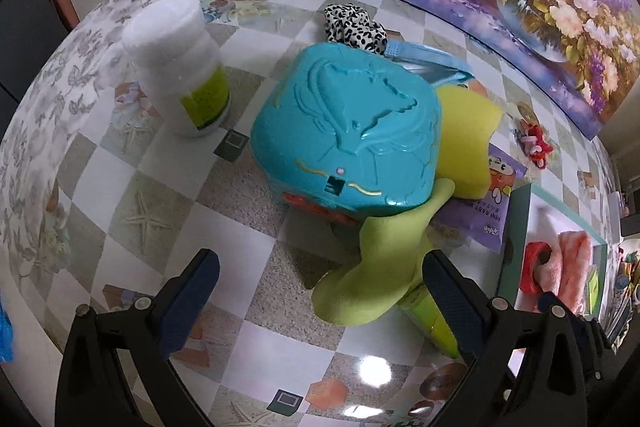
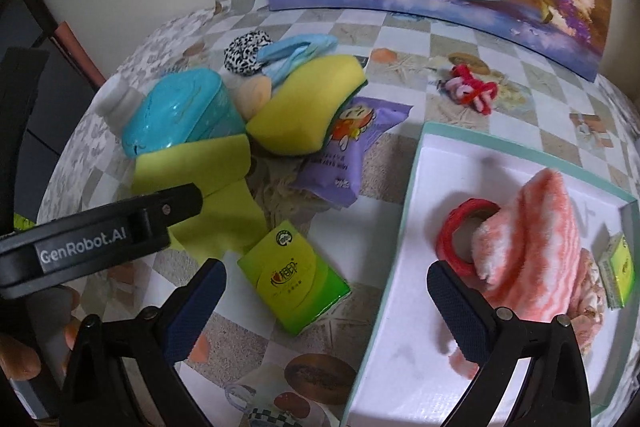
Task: Organize soft objects
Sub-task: 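Reach the left tool to the yellow-green cloth beside the teal box and grasp it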
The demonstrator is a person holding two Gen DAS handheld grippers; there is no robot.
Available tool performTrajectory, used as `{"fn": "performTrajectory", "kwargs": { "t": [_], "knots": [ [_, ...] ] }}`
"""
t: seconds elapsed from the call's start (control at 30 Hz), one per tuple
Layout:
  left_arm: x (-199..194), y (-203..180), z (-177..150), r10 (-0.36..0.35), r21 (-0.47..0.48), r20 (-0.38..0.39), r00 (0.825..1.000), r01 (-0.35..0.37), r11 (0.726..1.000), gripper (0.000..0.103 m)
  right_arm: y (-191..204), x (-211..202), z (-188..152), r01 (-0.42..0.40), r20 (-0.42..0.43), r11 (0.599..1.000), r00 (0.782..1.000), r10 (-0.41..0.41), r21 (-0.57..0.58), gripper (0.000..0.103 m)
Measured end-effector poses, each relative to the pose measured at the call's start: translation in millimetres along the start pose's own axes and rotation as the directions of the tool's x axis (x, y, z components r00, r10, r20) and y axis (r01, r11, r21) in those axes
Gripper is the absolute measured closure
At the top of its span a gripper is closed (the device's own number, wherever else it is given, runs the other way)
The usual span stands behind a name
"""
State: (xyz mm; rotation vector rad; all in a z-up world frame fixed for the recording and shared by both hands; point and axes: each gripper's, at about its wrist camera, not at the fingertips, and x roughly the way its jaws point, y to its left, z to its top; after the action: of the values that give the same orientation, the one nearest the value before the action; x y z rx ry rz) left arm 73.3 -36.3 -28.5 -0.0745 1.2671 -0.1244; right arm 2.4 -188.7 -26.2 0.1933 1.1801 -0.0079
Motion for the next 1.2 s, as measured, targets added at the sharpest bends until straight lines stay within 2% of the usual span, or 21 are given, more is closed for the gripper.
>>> {"fn": "performTrajectory", "kwargs": {
  "t": [0.1, 0.17, 0.2, 0.3, 0.37, 0.43, 0.47, 0.53, 0.6, 0.87, 1.2],
  "knots": [
    [3.0, -1.3, 0.1, -0.023, -0.006, -0.004, 1.000, 0.023, 1.000, 0.003, 1.1, 1.1, 0.4, 0.005, 0.001, 1.000, 1.000, -0.005, -0.003, 0.003],
    [6.5, -1.4, -0.2, -0.040, -0.014, -0.012, 0.999, 0.039, 0.999, 0.012, 0.7, 2.2, 0.4, 0.007, -0.001, 1.000, 1.000, -0.007, -0.002, 0.005],
    [8.3, -1.4, -0.7, -0.048, -0.017, -0.018, 0.999, 0.048, 0.999, 0.020, 1.0, 2.9, 0.7, 0.006, -0.003, 1.000, 1.000, -0.006, -0.003, 0.006],
    [14.7, -0.4, -1.3, -0.084, -0.035, -0.036, 0.996, 0.083, 0.996, 0.024, 2.1, 5.5, 0.2, -0.001, -0.012, 1.000, 1.000, 0.001, -0.007, 0.008],
    [16.8, -0.4, -1.9, -0.110, -0.044, -0.043, 0.993, 0.109, 0.993, 0.034, 3.0, 6.0, 0.0, -0.001, -0.012, 1.000, 1.000, 0.001, -0.011, 0.010],
    [18.1, -0.9, -2.7, -0.132, -0.050, -0.052, 0.990, 0.130, 0.990, 0.052, 3.9, 6.0, 0.1, -0.006, -0.010, 1.000, 1.000, 0.005, -0.015, 0.010],
    [18.9, 0.0, -3.3, -0.141, -0.058, -0.056, 0.988, 0.138, 0.989, 0.058, 4.5, 6.4, 0.2, -0.003, -0.010, 1.000, 1.000, 0.003, -0.017, 0.010],
    [20.2, 1.8, -4.0, -0.141, -0.066, -0.065, 0.988, 0.136, 0.988, 0.082, 5.6, 7.1, -0.3, -0.001, -0.010, 1.000, 1.000, 0.001, -0.021, 0.011],
    [21.0, 4.8, -5.7, -0.142, -0.071, -0.076, 0.987, 0.137, 0.988, 0.091, 7.3, 7.8, -0.4, 0.000, -0.008, 1.000, 1.000, 0.000, -0.026, 0.013],
    [24.4, 13.5, -8.9, -0.131, -0.092, -0.103, 0.986, 0.122, 0.988, 0.093, 21.2, 11.9, -0.4, -0.004, -0.009, 0.996, 1.000, 0.003, -0.086, 0.018],
    [22.9, 31.8, -8.1, -0.106, -0.125, -0.095, 0.990, 0.093, 0.988, 0.093, 26.4, 24.0, 2.5, 0.003, -0.020, 0.992, 1.000, -0.006, -0.123, 0.019]
  ]
}}
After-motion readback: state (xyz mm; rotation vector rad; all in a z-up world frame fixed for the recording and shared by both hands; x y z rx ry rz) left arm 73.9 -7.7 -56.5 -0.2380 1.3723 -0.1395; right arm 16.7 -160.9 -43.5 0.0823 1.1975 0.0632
